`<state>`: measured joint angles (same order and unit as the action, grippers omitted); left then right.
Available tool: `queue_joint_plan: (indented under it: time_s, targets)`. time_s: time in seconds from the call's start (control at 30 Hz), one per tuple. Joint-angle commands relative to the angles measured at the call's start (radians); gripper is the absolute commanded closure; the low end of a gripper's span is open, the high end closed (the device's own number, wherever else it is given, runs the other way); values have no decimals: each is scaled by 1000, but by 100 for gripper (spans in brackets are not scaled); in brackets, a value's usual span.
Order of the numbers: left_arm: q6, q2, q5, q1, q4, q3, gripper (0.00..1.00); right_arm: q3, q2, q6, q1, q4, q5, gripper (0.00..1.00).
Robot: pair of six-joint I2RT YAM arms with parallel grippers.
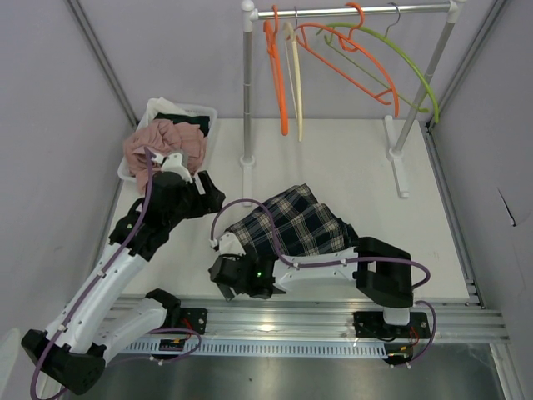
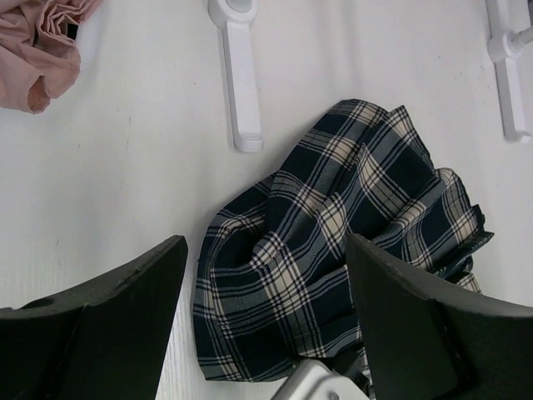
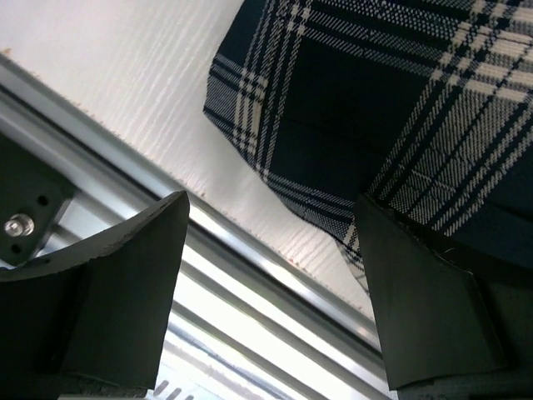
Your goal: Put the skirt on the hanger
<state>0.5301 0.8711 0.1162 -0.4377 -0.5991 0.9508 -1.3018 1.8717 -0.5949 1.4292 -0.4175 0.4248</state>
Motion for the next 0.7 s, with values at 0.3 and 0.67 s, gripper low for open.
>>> queue_joint_plan:
  time_s: [0.3,0.67]
  targets:
    - [-55,-4,-75,11,61,-53,18,78,49,3,-91,92,9,60]
    - [-58,2,-200,11,127,-125,29,84,-396,67,-234,-75,-33,100]
